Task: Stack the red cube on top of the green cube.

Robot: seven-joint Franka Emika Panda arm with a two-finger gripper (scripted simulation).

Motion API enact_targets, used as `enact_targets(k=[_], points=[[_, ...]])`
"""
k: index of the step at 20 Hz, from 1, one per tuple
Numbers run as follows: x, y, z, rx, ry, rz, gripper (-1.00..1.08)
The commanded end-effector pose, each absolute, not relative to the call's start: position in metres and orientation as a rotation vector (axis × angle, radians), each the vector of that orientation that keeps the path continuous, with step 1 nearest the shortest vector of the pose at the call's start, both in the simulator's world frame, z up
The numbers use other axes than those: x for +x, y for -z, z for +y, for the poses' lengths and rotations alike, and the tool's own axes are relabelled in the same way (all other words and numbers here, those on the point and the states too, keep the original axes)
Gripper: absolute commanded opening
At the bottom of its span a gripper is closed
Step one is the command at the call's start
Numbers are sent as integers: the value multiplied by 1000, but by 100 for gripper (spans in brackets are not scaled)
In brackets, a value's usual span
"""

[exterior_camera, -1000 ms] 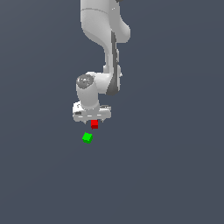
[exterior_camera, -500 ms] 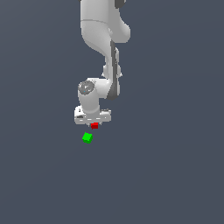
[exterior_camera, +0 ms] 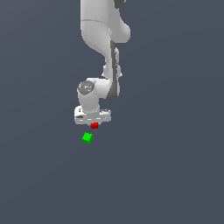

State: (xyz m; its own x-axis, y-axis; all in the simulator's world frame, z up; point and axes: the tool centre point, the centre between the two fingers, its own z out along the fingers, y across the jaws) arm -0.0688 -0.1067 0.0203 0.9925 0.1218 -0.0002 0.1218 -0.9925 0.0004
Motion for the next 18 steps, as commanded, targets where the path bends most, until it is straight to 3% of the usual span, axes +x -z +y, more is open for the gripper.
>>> enact_targets(k=[1,18], points=[[-69,-21,-106,3136,1,192,-100],[-70,-97,-106,3136,0,193,-100]])
